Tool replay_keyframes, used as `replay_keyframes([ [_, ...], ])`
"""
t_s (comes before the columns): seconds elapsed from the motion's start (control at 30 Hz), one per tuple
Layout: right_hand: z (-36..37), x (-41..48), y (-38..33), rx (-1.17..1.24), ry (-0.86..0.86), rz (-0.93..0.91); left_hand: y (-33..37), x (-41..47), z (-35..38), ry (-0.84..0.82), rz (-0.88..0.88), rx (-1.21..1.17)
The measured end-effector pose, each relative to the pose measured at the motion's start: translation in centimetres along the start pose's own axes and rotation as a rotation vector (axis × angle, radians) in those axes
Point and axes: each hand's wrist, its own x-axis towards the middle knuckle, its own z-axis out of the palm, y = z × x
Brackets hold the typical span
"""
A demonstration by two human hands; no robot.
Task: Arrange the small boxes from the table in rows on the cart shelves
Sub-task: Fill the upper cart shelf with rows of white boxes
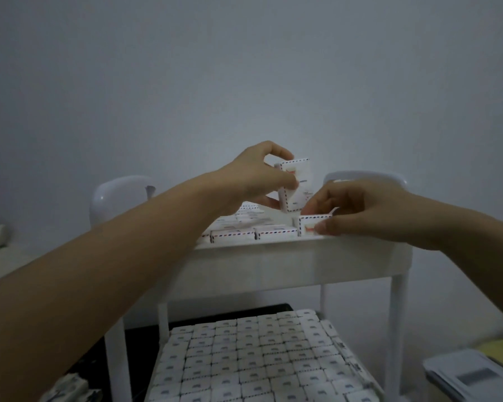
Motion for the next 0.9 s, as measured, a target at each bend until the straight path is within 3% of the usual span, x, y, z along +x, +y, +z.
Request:
replay_keyframes([
  [0.3, 0.0, -0.9, -0.3, -0.115, 0.016, -0.066, -1.1, -0.2, -0.2, -0.203, 0.088, 0.29],
  [0.5, 1.1, -1.6, 0.3, -0.167, 0.237, -0.18, -1.0, -0.4, 0.1, -0.288, 0.076, 0.426],
  [0.7, 3.2, -1.5, 0.3, -0.172, 0.484, -0.255, -1.3, -1.0, 0.2, -0.218, 0.081, 0.528],
  [0.9, 7.1, -2.2, -4.3, -0.246, 0.678, -0.489, -0.5, -5.1, -2.3, -0.038, 0.216, 0.636],
])
